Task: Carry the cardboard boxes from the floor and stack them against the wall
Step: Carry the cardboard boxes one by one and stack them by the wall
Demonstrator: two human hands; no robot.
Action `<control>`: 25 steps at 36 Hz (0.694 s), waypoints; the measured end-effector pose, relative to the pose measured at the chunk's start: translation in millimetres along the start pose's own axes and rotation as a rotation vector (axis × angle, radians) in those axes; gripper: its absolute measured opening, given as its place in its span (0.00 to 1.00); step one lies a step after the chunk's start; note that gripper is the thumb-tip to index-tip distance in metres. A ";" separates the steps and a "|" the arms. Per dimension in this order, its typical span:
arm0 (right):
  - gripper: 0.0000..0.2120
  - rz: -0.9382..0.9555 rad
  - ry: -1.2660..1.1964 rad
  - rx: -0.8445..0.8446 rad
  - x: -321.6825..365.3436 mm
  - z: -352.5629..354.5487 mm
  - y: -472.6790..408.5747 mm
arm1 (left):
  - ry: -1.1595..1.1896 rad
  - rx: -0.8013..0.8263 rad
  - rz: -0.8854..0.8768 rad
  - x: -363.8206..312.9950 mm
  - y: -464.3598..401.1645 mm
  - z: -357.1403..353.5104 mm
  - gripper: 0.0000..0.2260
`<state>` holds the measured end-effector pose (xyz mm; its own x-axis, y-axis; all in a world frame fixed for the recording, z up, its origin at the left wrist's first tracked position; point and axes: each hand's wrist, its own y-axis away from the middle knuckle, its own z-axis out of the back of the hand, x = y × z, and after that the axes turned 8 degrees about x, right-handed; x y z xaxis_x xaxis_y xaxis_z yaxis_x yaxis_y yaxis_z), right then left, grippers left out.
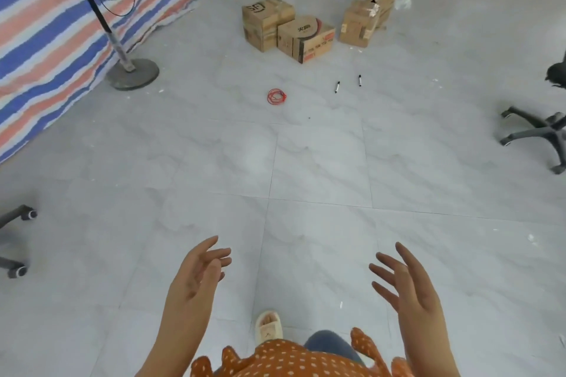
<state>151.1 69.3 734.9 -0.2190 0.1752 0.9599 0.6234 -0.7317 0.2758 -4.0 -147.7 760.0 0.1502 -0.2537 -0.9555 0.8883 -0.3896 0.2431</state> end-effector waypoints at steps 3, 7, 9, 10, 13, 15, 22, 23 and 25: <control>0.14 -0.021 -0.008 -0.019 11.7 -10.0 -39.4 | -0.017 0.030 0.017 -8.7 -40.2 -7.5 0.14; 0.13 -0.053 0.000 -0.048 19.1 -15.3 -98.3 | -0.038 0.028 0.053 -15.1 -97.6 -19.9 0.15; 0.13 -0.064 0.005 -0.050 23.7 -16.6 -132.6 | -0.040 0.026 0.063 -20.5 -129.2 -30.3 0.15; 0.13 -0.062 0.008 -0.048 26.8 -16.6 -151.7 | -0.039 0.022 0.060 -24.4 -146.1 -37.2 0.15; 0.13 -0.044 0.019 -0.034 42.3 -13.8 -213.3 | -0.035 0.003 0.038 -41.3 -198.4 -65.5 0.15; 0.13 -0.032 0.030 -0.020 59.8 -8.0 -258.5 | -0.022 -0.011 0.020 -56.1 -235.1 -89.0 0.14; 0.15 0.049 0.002 -0.026 129.5 18.5 -398.2 | 0.034 -0.019 -0.045 -114.6 -352.2 -171.6 0.14; 0.15 0.040 0.002 -0.012 134.0 20.3 -413.6 | 0.029 -0.012 -0.042 -119.2 -366.7 -180.9 0.13; 0.12 -0.011 -0.002 0.023 136.1 22.9 -440.4 | 0.023 0.006 -0.021 -126.0 -392.0 -195.8 0.11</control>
<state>-136.0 430.5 745.3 -0.2245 0.1847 0.9568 0.6378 -0.7145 0.2875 -286.1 210.3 752.5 0.1417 -0.2256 -0.9639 0.8886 -0.4000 0.2243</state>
